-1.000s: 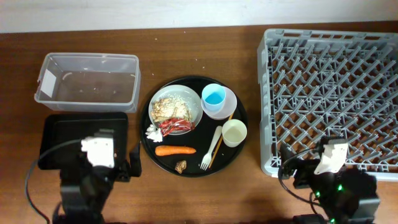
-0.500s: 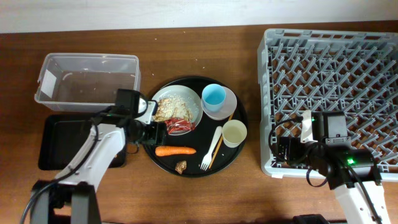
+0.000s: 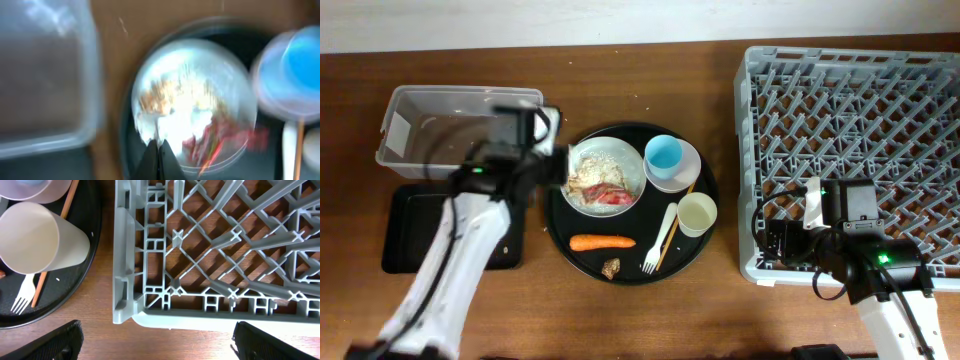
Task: Sort waste into correct bins and load items into the dishwasher rack
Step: 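Grasp the white tissue with the left gripper and drop it in the clear bin, then grasp the red wrappers with the left gripper and drop them in the clear bin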
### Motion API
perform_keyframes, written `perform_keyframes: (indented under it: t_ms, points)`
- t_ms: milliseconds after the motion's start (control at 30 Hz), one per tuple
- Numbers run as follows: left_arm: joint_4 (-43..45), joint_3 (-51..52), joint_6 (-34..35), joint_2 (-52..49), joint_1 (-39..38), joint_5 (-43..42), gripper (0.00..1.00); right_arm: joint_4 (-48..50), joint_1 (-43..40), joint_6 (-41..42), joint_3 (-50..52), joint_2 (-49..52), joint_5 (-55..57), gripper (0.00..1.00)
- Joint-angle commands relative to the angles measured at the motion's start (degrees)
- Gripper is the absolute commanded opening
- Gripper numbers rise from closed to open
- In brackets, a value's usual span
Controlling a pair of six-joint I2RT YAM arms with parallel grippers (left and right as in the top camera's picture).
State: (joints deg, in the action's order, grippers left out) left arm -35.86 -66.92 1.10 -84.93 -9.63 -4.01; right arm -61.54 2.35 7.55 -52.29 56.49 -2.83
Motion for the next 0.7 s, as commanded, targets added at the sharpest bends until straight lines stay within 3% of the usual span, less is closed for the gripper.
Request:
perform_keyframes:
  t_ms: [0,67,200,233,267,367,433,467,567,633,667]
  points:
    - [8.41,-2.67,-0.31,2.71,0.94,10.16,0.00,-0.04,0.26,0.28,-0.98,-0.11,0.52,0.99]
    - [13.88,-2.67,-0.28,-0.81,3.69,10.64,0.00,-0.02,0.26,0.26,-0.98,-0.13,0.55,0.98]
    - [14.67,-2.67,-0.26,-8.70,9.35,10.64,0.00,-0.02,0.26,0.26,-0.98,-0.11,0.55,0.99]
    - [14.08,-2.67,-0.28,-9.79,9.60,9.05,0.70,-0.02,0.26,0.28,-0.98,-0.11,0.55,0.99]
    - [13.92,-2.75,-0.31,-9.27,9.42,6.91,0.99,0.00,0.26,0.26,-0.98,-0.11,0.55,0.99]
    - [10.58,-3.26,-0.24,-4.24,9.42,3.72,0.99,-0.04,0.26,0.28,-0.98,-0.11,0.52,0.99]
    - [3.26,-3.26,1.07,-1.49,8.48,-6.84,0.99,-0.02,0.26,0.28,-0.98,-0.11,0.52,0.98]
    - [-1.33,-3.26,1.29,-1.66,6.69,-12.57,0.99,-0.02,0.26,0.28,-0.98,-0.11,0.52,0.99]
    - [-13.88,-3.10,3.76,-4.61,-2.58,-13.81,0.99,-0.02,0.26,0.28,-0.98,-0.11,0.52,0.99]
    - [-16.02,-2.43,19.41,-7.78,-8.22,-13.81,0.99,-0.04,0.26,0.28,-0.98,-0.11,0.50,0.99]
    - [-15.85,-2.43,32.41,-9.25,-10.03,-13.86,0.99,-0.07,0.26,0.28,-0.98,-0.11,0.50,0.99]
